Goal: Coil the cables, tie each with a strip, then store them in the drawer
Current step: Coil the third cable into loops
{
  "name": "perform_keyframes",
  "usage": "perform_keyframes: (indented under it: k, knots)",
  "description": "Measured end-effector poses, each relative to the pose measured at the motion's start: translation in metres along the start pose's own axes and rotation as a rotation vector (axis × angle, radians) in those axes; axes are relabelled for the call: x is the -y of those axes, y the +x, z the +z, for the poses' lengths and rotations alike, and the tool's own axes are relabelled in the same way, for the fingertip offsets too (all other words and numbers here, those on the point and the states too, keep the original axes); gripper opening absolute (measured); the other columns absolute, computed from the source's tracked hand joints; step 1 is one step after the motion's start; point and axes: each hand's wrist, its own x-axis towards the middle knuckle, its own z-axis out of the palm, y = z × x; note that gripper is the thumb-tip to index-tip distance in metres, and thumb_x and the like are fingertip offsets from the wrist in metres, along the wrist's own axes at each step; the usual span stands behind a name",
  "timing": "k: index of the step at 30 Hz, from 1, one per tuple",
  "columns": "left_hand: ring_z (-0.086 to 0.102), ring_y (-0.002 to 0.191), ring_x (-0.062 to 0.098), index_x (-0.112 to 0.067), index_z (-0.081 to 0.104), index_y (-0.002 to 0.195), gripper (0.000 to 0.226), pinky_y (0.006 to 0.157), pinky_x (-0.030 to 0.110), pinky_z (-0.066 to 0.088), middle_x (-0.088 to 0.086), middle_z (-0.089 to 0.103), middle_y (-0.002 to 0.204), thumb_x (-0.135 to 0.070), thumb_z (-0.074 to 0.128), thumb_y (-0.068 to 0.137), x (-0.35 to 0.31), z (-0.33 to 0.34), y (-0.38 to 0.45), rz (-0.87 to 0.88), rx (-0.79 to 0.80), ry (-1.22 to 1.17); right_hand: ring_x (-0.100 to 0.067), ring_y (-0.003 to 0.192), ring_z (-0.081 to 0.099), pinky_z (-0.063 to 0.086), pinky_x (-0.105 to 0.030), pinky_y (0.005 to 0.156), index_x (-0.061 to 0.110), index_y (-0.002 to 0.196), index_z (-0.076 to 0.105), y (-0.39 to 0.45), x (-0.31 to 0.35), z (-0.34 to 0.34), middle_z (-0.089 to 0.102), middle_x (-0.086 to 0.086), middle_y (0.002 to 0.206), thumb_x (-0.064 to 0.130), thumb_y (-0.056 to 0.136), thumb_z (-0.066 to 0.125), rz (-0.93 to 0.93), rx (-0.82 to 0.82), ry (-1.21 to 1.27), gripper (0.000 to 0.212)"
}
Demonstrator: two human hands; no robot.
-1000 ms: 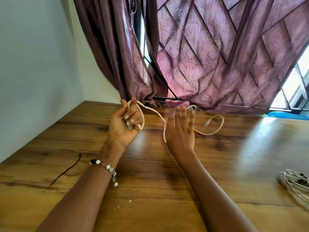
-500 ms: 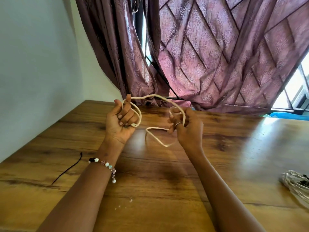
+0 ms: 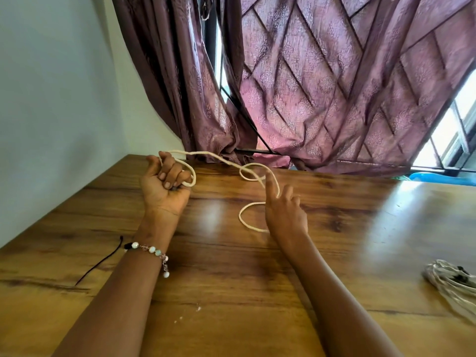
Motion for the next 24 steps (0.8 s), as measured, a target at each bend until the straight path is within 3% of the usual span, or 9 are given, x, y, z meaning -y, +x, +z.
perform_keyframes:
  k: [4, 9, 11, 13, 14, 17, 19, 24]
  knots:
    - [0.03, 0.028, 0.007, -0.017, 0.049, 0.071, 0.03, 0.034, 0.017, 0.025, -0.006, 0.034, 0.041, -0.032, 0.04, 0.094, 0.006, 0.002, -0.001, 0.045, -0.04, 0.162, -0.04, 0.123, 0.04, 0.048, -0.048, 0.086, 0.018, 0.152, -0.001, -0.012, 0.018, 0.001, 0.032, -0.023, 0.139, 0.017, 0.102, 0.028, -0.122, 0.282, -0.03, 0.058]
    - [0.03, 0.032, 0.004, -0.018, 0.048, 0.072, 0.037, 0.035, 0.017, 0.027, -0.008, 0.034, 0.044, -0.034, 0.032, 0.101, 0.017, 0.005, -0.001, 0.026, -0.084, 0.424, -0.036, 0.123, 0.037, 0.05, -0.046, 0.088, 0.001, 0.136, 0.039, -0.017, 0.034, -0.02, 0.039, -0.019, 0.131, 0.005, 0.098, 0.033, -0.393, 0.11, -0.068, 0.039]
    - [0.035, 0.034, 0.006, -0.016, 0.044, 0.076, 0.031, 0.037, 0.016, 0.032, -0.006, 0.038, 0.046, -0.032, 0.033, 0.101, 0.026, 0.007, -0.002, 0.027, -0.139, 0.575, -0.035, 0.113, 0.046, 0.052, -0.044, 0.072, -0.003, 0.111, 0.058, -0.019, 0.035, -0.026, 0.048, -0.019, 0.119, -0.001, 0.089, 0.044, -0.577, -0.01, -0.01, 0.026]
    - [0.048, 0.04, 0.011, -0.015, 0.047, 0.076, 0.029, 0.041, 0.02, 0.041, -0.003, 0.048, 0.049, -0.028, 0.037, 0.101, 0.036, 0.011, -0.006, 0.011, -0.169, 0.717, -0.033, 0.093, 0.056, 0.048, -0.035, 0.048, 0.0, 0.083, 0.063, -0.022, 0.036, -0.029, 0.057, -0.017, 0.098, -0.001, 0.079, 0.052, -0.71, -0.163, 0.065, 0.012]
    - [0.054, 0.044, 0.013, -0.013, 0.052, 0.073, 0.034, 0.044, 0.023, 0.046, -0.001, 0.053, 0.051, -0.025, 0.037, 0.101, 0.042, 0.013, -0.008, -0.008, -0.171, 0.81, -0.029, 0.088, 0.056, 0.044, -0.03, 0.042, 0.003, 0.077, 0.062, -0.022, 0.036, -0.029, 0.058, -0.014, 0.093, 0.003, 0.078, 0.048, -0.757, -0.232, 0.096, 0.014]
    - [0.056, 0.051, 0.008, -0.012, 0.053, 0.071, 0.033, 0.048, 0.023, 0.047, -0.006, 0.059, 0.053, -0.019, 0.041, 0.101, 0.052, 0.014, -0.016, -0.124, -0.109, 1.235, -0.023, 0.097, 0.05, 0.046, -0.029, 0.046, 0.008, 0.087, 0.066, -0.023, 0.038, -0.03, 0.062, -0.013, 0.108, 0.013, 0.085, 0.037, -0.781, -0.326, 0.169, 0.03]
    - [0.054, 0.051, 0.006, -0.011, 0.051, 0.074, 0.028, 0.046, 0.022, 0.043, -0.007, 0.058, 0.055, -0.018, 0.045, 0.1, 0.055, 0.011, -0.02, -0.186, -0.013, 1.387, -0.025, 0.096, 0.058, 0.05, -0.033, 0.053, 0.012, 0.092, 0.068, -0.021, 0.034, -0.033, 0.062, -0.012, 0.118, 0.016, 0.087, 0.041, -0.714, -0.362, 0.199, 0.028]
    - [0.054, 0.048, 0.017, -0.008, 0.05, 0.067, 0.039, 0.046, 0.027, 0.046, 0.009, 0.054, 0.056, -0.027, 0.043, 0.101, 0.058, 0.011, -0.017, -0.153, -0.143, 1.344, -0.021, 0.072, 0.06, 0.037, -0.026, 0.046, 0.018, 0.101, 0.07, -0.014, 0.017, -0.037, 0.06, -0.004, 0.087, 0.008, 0.082, 0.054, -0.668, -0.382, 0.264, 0.027]
